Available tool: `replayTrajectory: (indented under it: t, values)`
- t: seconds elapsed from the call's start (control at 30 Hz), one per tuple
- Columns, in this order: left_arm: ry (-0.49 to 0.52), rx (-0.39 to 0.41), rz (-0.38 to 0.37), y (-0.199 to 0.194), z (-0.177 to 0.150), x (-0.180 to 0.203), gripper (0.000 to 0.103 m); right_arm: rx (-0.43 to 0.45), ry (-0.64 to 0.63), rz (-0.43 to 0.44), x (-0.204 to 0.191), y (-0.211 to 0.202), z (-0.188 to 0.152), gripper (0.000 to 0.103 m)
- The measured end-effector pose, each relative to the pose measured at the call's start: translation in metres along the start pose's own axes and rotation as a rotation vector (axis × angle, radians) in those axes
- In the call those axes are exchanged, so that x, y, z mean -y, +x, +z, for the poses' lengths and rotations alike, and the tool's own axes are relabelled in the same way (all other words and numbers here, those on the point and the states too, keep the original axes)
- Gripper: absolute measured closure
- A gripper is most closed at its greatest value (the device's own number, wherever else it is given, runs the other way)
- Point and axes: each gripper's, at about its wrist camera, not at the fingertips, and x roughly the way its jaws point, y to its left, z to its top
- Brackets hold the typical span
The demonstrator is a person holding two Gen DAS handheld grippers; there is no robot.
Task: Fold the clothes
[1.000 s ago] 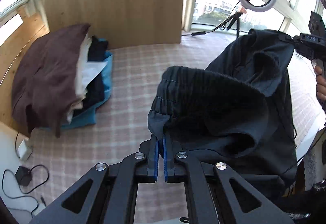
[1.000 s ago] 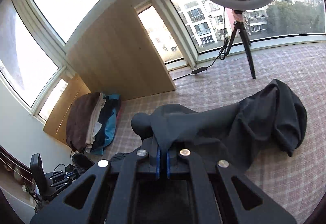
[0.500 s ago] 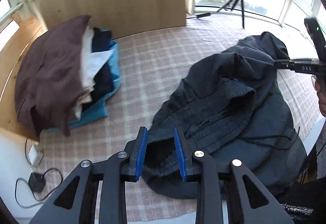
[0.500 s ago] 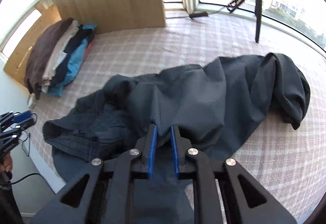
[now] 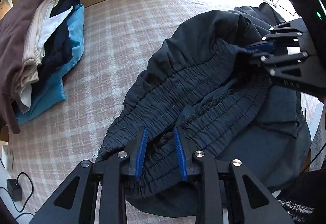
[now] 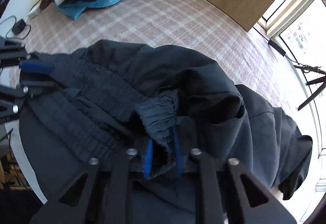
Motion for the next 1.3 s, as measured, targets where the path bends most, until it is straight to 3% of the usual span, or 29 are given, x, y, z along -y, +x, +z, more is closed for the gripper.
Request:
replayTrajectory:
  t: [0.2, 0.43, 0.5, 0.53, 0.6, 0.67, 0.77, 0.87, 0.93, 1.0, 1.03, 1.3]
  values:
    - [0.002, 0.089, -0.065, -0.023, 0.021, 0.010, 0.068, 0.144, 0.350, 0.282, 0.057, -0.045, 0.031, 0.096]
    - [0.043, 0.243, -0.056, -0.044, 0.081, 0.033, 0.052, 0.216, 0.400, 0.440, 0.060, -0.085, 0.041, 0.096]
    - [0.051, 0.247, -0.082, -0.041, 0.090, 0.035, 0.076, 0.224, 0.394, 0.479, 0.059, -0.089, 0.038, 0.096]
    - [0.040, 0.245, -0.099, -0.040, 0.093, 0.032, 0.097, 0.226, 0.385, 0.493, 0.058, -0.091, 0.036, 0.095]
    - [0.000, 0.253, -0.117, -0.041, 0.095, 0.021, 0.098, 0.229, 0.366, 0.511, 0.058, -0.096, 0.031, 0.086]
    - [-0.049, 0.277, -0.070, -0.049, 0.090, 0.003, 0.098, 0.234, 0.354, 0.475, 0.066, -0.105, 0.013, 0.077]
    - [-0.183, 0.281, 0.020, -0.056, 0.073, -0.042, 0.098, 0.308, 0.433, 0.422, 0.116, -0.124, -0.039, 0.063]
    - [-0.272, 0.245, 0.098, -0.049, 0.052, -0.079, 0.098, 0.335, 0.667, 0.203, 0.210, -0.127, -0.108, 0.055]
    - [-0.326, 0.226, 0.096, -0.047, 0.043, -0.093, 0.098, 0.331, 0.825, 0.062, 0.272, -0.124, -0.152, 0.054]
    - [-0.354, 0.220, 0.095, -0.047, 0.042, -0.097, 0.098, 0.276, 0.936, 0.011, 0.322, -0.104, -0.179, 0.054]
    - [-0.364, 0.219, 0.097, -0.047, 0.042, -0.098, 0.098, 0.257, 0.973, -0.004, 0.341, -0.096, -0.189, 0.054]
    - [-0.346, 0.211, 0.147, -0.054, 0.060, -0.078, 0.098, 0.258, 0.965, 0.064, 0.371, -0.062, -0.194, 0.055]
